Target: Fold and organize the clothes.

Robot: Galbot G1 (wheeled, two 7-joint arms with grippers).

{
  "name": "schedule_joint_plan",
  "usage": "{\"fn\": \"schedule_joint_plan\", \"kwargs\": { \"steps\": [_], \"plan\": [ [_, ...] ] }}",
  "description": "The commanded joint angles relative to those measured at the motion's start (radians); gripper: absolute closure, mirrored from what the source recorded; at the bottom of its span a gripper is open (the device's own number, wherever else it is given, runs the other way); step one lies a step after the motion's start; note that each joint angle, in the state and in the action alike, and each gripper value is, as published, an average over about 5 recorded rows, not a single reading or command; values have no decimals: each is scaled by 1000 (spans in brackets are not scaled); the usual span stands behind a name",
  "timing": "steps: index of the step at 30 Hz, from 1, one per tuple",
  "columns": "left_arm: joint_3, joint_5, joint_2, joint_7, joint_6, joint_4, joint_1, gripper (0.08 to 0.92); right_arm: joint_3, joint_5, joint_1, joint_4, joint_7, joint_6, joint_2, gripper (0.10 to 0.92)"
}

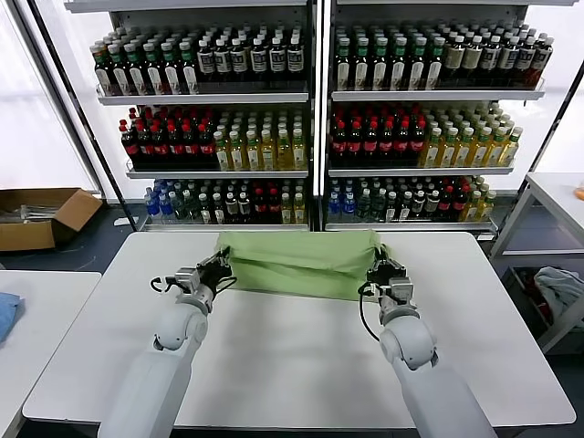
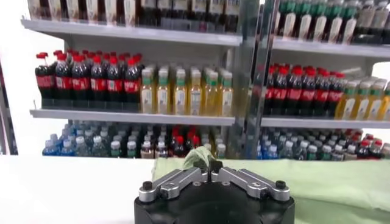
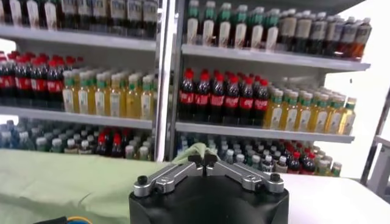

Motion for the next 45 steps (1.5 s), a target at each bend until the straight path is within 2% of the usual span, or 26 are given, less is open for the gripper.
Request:
{"fn": "schedule_joint_plan", "kwargs": {
  "steps": [1,8,19,24,31,45],
  "plan": [
    [15,17,0,5,19,95,-55,867,0,105,71,-134,7,-4,63,766],
    [6,35,-1,-24,49,40,-49,665,13,203,71,-102,101,75,142,566],
    [-28,58,24,-66,139,-169,76,336,50,169,-74,166,198,23,100,254],
    [-39,68,33,-69,153,-241,145,207,72,132,-177,262,211,-32,60,204],
    [-35,89,33,-62,157,-250,200,177,90,101,-249,276,213,-72,21,203],
    [-22,98,27,-60,163,-177,165,177,72,104,-227,202,221,-115,12,203]
  ]
}}
